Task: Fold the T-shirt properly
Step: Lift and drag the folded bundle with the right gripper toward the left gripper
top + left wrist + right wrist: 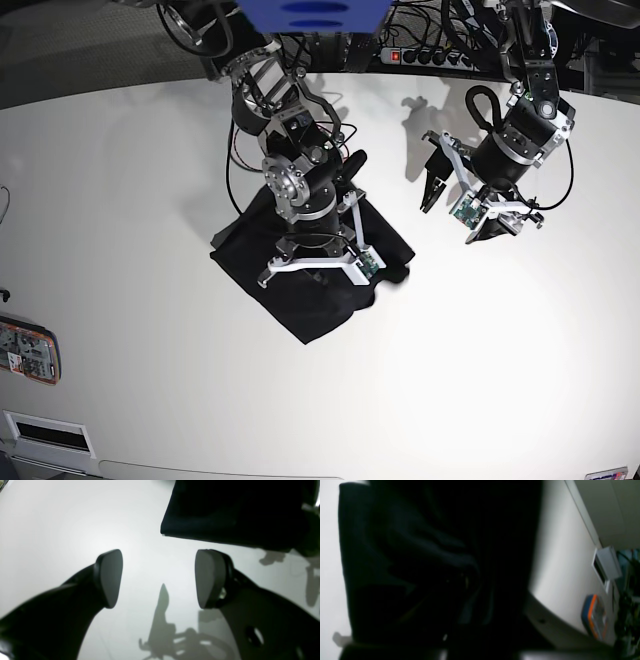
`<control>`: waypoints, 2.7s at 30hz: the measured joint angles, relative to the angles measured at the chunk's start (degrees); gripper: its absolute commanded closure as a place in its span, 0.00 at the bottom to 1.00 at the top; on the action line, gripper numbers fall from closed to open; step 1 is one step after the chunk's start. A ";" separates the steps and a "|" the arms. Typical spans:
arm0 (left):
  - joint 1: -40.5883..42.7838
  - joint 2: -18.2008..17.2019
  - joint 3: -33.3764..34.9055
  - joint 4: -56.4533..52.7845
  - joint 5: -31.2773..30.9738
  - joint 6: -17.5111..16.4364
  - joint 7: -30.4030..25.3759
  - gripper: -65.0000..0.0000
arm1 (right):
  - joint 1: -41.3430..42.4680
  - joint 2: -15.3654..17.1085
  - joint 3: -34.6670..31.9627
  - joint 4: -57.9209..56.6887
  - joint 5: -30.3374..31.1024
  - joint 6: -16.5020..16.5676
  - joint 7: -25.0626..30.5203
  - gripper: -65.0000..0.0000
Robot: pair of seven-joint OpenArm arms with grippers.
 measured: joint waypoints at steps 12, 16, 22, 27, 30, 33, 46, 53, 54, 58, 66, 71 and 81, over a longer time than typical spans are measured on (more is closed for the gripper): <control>1.44 0.02 -4.42 0.09 0.02 -0.04 -14.19 0.35 | -1.05 -0.17 -0.09 -17.07 0.00 -9.03 9.33 1.00; 1.60 0.13 -4.42 0.09 0.02 -0.02 -14.16 0.35 | -0.96 -0.09 -2.32 -22.27 -1.31 -14.75 12.07 1.00; 1.60 0.02 -4.42 0.09 0.02 -0.02 -14.16 0.35 | -1.36 0.33 -5.16 -20.37 6.67 -15.15 11.37 0.64; 1.57 0.00 -4.39 0.04 0.04 -0.02 -14.16 0.35 | -1.86 0.26 -8.87 -15.02 18.40 -9.44 10.45 0.26; 1.57 0.00 -4.42 0.02 0.04 -0.02 -14.14 0.35 | -2.27 0.02 -9.35 -12.46 21.53 -9.16 10.23 0.16; 1.57 0.00 -4.39 -0.02 0.04 -0.02 -14.16 0.35 | -1.97 0.28 -8.96 -10.16 22.60 -9.75 10.19 0.14; 2.01 -0.07 -4.55 -0.24 1.33 0.00 -13.29 0.35 | -2.27 1.11 -15.93 -8.44 28.22 -9.94 10.25 0.14; 1.90 0.00 -4.48 -0.24 0.09 -0.04 -14.16 0.35 | -2.29 4.26 -15.76 -8.83 33.20 -9.94 10.34 0.14; 1.88 -0.02 -4.46 -0.24 0.02 -0.02 -14.19 0.35 | -2.23 4.63 -15.78 -8.68 33.57 -9.68 10.73 0.14; 1.90 0.02 -5.62 -0.24 0.00 -0.35 -14.25 0.35 | -2.25 5.53 -15.76 -8.39 33.99 -9.75 10.64 0.14; -0.59 0.00 -15.96 -0.22 0.04 0.02 -14.56 0.35 | -2.75 5.55 -15.93 -7.34 33.99 -9.75 10.40 0.14; -1.53 0.15 -18.84 -0.20 -0.20 -0.15 -15.08 0.35 | -3.26 5.40 -16.04 -1.64 33.94 -9.79 10.82 0.14; -1.46 0.13 -18.99 -0.22 0.02 -0.04 -14.80 0.35 | -6.67 5.38 -16.11 4.07 34.10 -9.75 10.23 0.14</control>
